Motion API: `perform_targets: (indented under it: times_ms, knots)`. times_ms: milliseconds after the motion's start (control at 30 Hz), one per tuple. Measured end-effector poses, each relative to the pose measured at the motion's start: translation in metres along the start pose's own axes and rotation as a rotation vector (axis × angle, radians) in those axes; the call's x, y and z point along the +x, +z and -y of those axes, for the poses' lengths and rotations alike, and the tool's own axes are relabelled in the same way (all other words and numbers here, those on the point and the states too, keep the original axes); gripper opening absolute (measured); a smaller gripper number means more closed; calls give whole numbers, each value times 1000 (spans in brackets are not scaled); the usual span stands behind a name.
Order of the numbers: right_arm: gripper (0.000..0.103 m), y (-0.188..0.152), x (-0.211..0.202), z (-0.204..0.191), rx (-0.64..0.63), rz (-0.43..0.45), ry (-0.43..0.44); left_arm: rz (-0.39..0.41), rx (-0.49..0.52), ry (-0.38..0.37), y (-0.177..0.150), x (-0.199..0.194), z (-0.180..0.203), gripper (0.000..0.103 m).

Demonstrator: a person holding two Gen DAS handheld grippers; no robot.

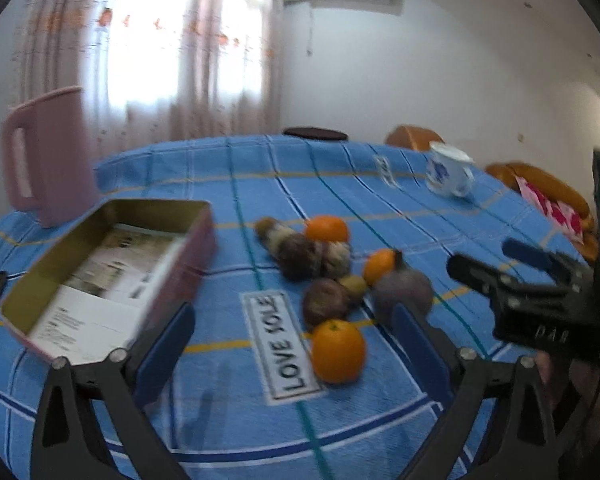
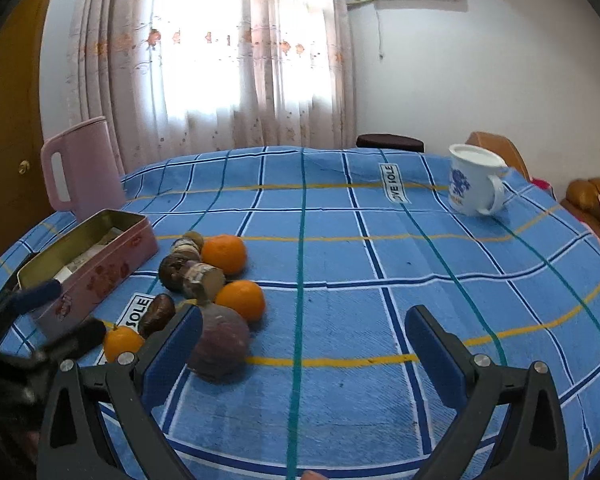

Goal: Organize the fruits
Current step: 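Grasp the small mandarin with the left tool while the right tool grasps the purple fruit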

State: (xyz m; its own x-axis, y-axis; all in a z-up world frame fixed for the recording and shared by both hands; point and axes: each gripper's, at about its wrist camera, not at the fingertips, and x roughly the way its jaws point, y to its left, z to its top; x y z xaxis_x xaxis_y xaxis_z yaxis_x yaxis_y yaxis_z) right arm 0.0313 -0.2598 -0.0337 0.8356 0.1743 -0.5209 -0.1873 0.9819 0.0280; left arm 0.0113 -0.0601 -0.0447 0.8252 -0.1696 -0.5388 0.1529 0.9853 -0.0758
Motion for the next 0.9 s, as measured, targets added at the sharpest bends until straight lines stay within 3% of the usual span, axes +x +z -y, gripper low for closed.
perform_targets:
  times_ms: [100,267,333,467,567,867,900]
  knots:
    - [102,0,-1,1,-4,3,-1,-48,14,-25,-1,9,5,81]
    - [101,-1,1,-4,-13,-1,25,-116,16,-78,-2,20,6,79]
    - [100,0,2,-6,-16,-3,37,-126,17,-100,-3,21,7,69]
    - [85,0,5,-14,-35,-16,65,-163,-3,-170,-4,27,3,39]
    - [79,1,10,-21,-51,-32,96,-147,-15,-185,-5,24,0,36]
    - [78,-4,28,-41,-127,-118,151,-76,-45,-144,-2,13,-15,36]
    - [72,-4,32,-41,-127,-145,160,-71,-48,-146,-2,12,-16,36]
